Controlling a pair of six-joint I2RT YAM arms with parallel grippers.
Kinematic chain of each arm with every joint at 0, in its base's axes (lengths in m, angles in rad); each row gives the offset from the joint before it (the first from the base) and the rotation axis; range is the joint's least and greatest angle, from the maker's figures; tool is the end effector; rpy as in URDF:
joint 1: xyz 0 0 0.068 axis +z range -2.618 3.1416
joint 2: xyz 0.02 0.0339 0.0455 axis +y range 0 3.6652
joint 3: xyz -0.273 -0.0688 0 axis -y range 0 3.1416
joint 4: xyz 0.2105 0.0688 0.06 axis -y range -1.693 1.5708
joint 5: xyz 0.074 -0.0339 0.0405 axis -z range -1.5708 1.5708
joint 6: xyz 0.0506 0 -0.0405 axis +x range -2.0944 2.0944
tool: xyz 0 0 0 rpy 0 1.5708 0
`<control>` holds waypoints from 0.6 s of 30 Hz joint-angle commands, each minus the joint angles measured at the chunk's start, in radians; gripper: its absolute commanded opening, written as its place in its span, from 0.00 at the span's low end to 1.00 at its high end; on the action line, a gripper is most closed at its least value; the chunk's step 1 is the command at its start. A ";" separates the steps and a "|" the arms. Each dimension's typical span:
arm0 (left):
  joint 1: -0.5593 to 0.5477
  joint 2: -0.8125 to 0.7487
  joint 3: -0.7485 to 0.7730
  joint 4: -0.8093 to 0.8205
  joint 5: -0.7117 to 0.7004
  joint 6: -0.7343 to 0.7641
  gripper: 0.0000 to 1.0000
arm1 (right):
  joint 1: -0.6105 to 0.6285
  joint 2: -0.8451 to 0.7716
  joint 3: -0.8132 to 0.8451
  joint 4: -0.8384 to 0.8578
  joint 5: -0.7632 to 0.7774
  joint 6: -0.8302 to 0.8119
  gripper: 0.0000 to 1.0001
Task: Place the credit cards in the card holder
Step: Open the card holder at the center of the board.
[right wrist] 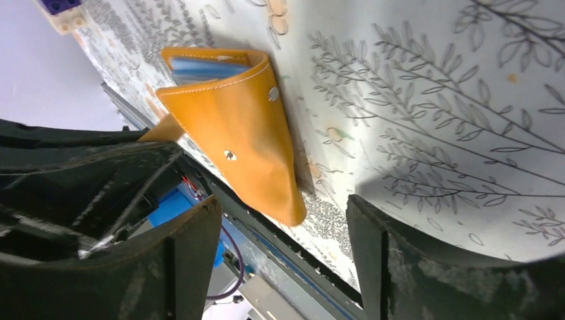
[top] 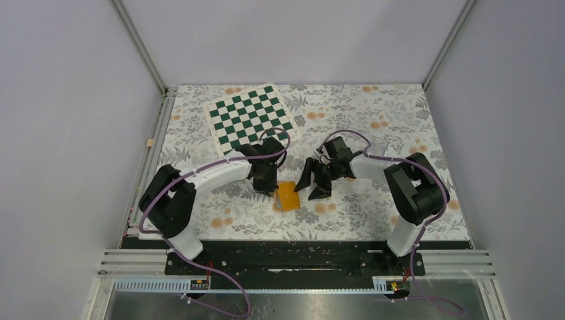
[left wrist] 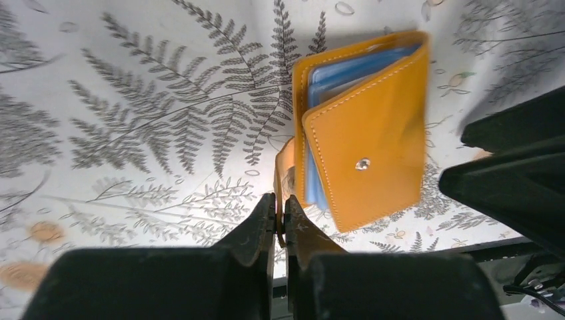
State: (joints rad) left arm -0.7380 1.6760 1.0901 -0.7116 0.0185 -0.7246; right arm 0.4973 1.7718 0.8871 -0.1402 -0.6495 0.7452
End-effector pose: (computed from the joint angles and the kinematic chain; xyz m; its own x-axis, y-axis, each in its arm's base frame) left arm 0.2146 -0.1964 0.1986 -0.9817 -0.0030 -0.1903 0.0343 0.9807 -0.1922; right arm 0.2610 0.1765 0.1585 -0.9968 0.0734 -0.0311 0.0273 0.6808 0.7320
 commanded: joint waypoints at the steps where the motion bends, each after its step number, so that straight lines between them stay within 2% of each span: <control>1: -0.001 -0.120 0.119 -0.136 -0.123 0.036 0.00 | -0.003 -0.095 -0.012 0.046 -0.041 -0.024 0.80; 7: -0.019 -0.170 0.249 -0.215 -0.066 0.136 0.00 | -0.003 -0.170 -0.030 0.013 -0.048 -0.074 0.92; 10: -0.050 -0.180 0.299 -0.247 -0.041 0.207 0.00 | -0.003 -0.202 -0.025 -0.007 -0.057 -0.103 0.94; 18: -0.101 -0.188 0.359 -0.370 -0.079 0.357 0.00 | -0.006 -0.321 -0.023 -0.013 -0.121 -0.203 1.00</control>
State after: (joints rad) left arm -0.8242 1.5246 1.3964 -1.0031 -0.0395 -0.4736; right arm 0.4961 1.5330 0.8635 -0.1448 -0.7097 0.6243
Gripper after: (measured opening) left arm 0.043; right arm 0.991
